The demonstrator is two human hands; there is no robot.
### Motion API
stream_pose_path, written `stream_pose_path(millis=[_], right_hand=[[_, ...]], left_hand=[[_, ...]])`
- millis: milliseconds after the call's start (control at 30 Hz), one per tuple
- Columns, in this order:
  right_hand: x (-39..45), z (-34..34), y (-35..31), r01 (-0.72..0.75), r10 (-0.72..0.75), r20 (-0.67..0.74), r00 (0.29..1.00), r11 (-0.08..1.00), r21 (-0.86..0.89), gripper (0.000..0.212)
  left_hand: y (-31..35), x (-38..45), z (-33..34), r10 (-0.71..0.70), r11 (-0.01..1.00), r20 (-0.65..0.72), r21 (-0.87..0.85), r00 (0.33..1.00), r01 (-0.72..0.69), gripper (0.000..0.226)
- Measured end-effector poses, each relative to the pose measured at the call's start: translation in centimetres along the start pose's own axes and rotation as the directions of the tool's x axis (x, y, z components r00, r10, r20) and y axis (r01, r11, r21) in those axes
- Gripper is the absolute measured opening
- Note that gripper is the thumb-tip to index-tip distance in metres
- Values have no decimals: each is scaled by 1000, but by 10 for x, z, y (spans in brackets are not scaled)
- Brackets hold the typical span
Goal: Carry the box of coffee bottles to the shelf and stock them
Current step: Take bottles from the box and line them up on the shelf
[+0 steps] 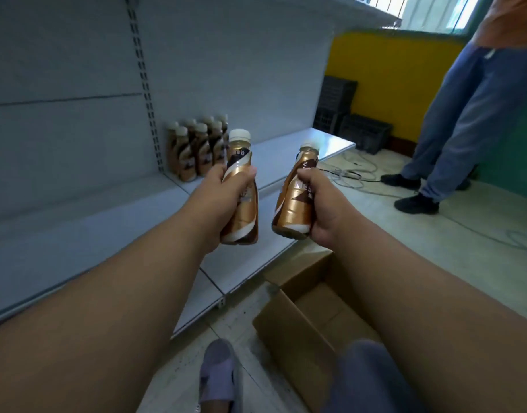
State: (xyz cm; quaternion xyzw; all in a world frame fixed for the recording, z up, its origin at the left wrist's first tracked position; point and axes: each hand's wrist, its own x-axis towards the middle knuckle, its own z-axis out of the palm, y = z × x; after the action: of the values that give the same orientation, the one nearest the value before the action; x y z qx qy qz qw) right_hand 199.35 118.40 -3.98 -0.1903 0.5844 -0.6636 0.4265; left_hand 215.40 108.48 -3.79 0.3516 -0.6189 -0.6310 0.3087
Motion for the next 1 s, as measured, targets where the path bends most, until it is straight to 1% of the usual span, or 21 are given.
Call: stream_pose_path(millis=[67, 133, 200, 267, 367, 433, 500, 600, 700, 767, 833, 933, 1000], right_hand=[[5, 24, 1, -8, 8, 3, 1000, 999, -40, 58], [16, 42, 0, 30, -28, 37, 999, 997, -74, 45], [32, 57, -2, 111, -103, 77, 992, 987, -115, 35], [51, 68, -3, 222, -207, 95, 974, 955, -195, 32], [106, 75, -1, 348, -339, 82, 937, 890, -293, 25], [150, 73, -1, 405, -413, 60, 909, 836, -371, 21], [194, 66, -2, 432, -460, 46, 886, 789, -437, 20], [253, 55, -7, 441, -476, 79, 876, 724, -531, 17], [308, 46, -14, 465, -482, 139, 865, 666, -584, 14], [343, 41, -17, 459, -468, 149, 871, 669, -585, 14], [372, 38, -15, 443, -428, 168, 888, 697, -564, 13], [405, 35, -7, 412, -369, 193, 909, 735, -539, 12], [420, 33, -1, 415, -359, 216, 908, 708, -571, 13]], left_hand=[[3, -1, -23, 20, 1000, -32, 13, 999, -20, 54], [4, 3, -38, 54, 996, -78, 68, 995, -49, 51], [2, 14, -45, 57, 991, -98, 122, 994, -45, 47], [0, 31, -46, 56, 987, -79, 158, 995, -42, 34], [-4, 83, -41, 102, 973, -82, 215, 991, -82, 17], [-7, 125, -33, 148, 952, -83, 282, 986, -119, 18], [-10, 169, -23, 183, 920, -66, 363, 981, -148, 28], [-14, 229, -10, 206, 859, -50, 489, 977, -156, 28], [-18, 280, 2, 186, 821, -77, 560, 979, -112, 27], [-20, 311, 8, 186, 799, -72, 591, 980, -109, 29], [-23, 335, 10, 198, 779, -53, 615, 979, -125, 31], [-31, 360, 11, 205, 694, -54, 712, 977, -106, 35], [-33, 370, 10, 227, 639, -60, 762, 972, -102, 35]])
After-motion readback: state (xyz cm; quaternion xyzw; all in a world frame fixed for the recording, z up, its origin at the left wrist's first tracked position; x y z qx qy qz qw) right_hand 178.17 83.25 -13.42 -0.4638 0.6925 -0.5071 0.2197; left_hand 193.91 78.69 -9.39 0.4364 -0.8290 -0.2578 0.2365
